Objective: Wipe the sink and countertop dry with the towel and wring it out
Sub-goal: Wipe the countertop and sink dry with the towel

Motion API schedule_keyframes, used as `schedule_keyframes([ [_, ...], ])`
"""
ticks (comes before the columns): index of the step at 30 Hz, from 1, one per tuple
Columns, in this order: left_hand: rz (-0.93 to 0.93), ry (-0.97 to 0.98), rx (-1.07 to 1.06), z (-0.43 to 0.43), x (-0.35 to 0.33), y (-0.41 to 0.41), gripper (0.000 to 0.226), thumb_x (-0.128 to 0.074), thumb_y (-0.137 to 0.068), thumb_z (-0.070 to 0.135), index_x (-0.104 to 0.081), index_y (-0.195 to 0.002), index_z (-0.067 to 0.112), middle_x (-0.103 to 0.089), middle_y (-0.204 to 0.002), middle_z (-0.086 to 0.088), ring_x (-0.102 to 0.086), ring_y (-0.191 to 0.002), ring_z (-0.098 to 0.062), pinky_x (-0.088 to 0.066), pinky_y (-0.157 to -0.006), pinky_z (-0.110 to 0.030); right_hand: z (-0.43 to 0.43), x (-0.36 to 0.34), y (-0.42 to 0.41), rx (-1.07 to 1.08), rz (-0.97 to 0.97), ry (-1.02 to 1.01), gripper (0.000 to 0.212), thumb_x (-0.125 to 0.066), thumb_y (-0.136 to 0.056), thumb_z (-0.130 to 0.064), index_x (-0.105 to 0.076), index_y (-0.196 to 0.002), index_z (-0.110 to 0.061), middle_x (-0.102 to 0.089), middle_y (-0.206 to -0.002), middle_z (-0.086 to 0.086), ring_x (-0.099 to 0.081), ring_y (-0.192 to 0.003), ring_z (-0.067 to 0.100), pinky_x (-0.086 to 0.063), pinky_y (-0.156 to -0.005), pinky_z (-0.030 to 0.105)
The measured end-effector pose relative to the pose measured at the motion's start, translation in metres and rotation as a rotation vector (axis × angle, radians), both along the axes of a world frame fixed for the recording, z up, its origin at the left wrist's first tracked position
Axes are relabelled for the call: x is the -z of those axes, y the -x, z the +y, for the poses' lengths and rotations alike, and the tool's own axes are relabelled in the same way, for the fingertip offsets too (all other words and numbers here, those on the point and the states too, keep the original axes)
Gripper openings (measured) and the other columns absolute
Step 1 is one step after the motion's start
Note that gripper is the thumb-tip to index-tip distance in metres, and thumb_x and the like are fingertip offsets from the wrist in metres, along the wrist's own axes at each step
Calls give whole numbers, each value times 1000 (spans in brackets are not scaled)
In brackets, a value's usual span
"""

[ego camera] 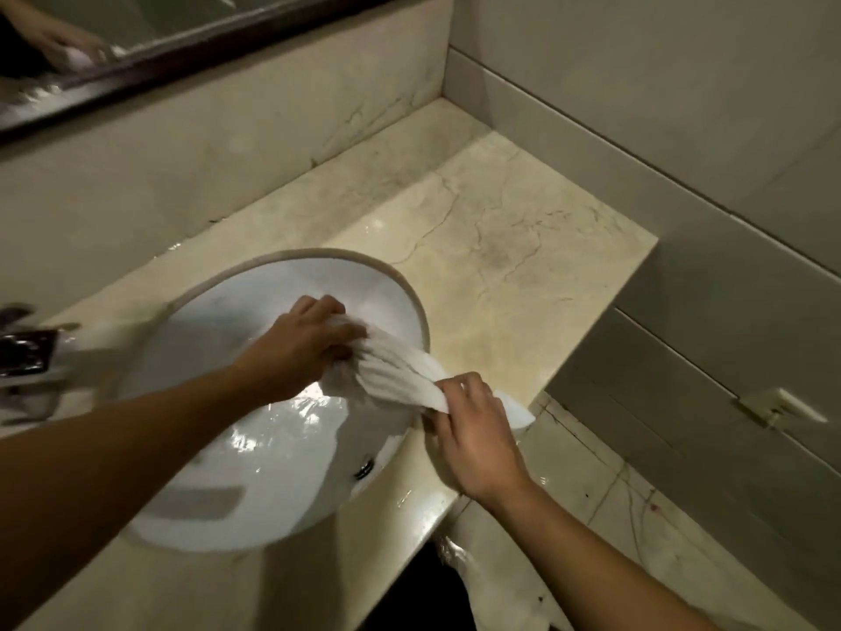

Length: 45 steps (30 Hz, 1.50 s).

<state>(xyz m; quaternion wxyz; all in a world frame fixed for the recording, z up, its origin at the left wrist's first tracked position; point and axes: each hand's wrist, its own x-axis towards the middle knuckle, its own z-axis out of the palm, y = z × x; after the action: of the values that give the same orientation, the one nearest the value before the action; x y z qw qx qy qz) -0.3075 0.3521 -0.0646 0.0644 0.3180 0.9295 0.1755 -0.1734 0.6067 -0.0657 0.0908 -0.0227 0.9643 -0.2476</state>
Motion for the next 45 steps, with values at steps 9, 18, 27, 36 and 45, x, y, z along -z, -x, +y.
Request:
schedule_keyframes([
  [9,63,42,-241,-66,-41,-112,42,-42,-97,50,-62,-130,35,-51,-134,-8,-49,-112,-33,-54,-82,-51,-3,-36,-8,-368,70,145,41,-36,-101,-43,-55,-130,-21,-49,-123,-4,-51,-108,13,-42,-84,29],
  [18,79,141,-535,-183,-49,-277,54,-28,-106,55,-70,-130,29,-58,-130,-14,-54,-112,-37,-52,-79,-49,-115,-37,-69,-763,143,41,39,-65,-91,-32,-54,-127,-24,-52,-129,4,-58,-105,27,-53,-84,40],
  [27,93,215,-932,-301,-18,-397,47,-53,-83,32,-73,-125,25,-62,-133,-18,-57,-124,-45,-37,-98,-58,-314,-30,-224,-842,-46,61,32,-53,-86,-49,-60,-104,-24,-64,-116,6,-65,-87,25,-56,-64,35],
  [36,-7,-283,-1520,-331,-7,-372,72,-47,-90,45,-37,-155,13,-40,-156,-20,-39,-142,-33,-28,-117,-38,-368,5,-279,-967,-6,60,59,-58,-91,-50,-47,-143,-26,-42,-155,8,-50,-133,31,-47,-105,48],
  [45,-91,40,-1165,-379,13,-383,73,-51,-87,62,-52,-141,14,-37,-155,-18,-33,-145,-41,-28,-117,-49,-413,20,-310,-996,-3,203,51,-34,-106,-30,-34,-154,-12,-22,-165,20,-9,-156,39,-15,-126,52],
])
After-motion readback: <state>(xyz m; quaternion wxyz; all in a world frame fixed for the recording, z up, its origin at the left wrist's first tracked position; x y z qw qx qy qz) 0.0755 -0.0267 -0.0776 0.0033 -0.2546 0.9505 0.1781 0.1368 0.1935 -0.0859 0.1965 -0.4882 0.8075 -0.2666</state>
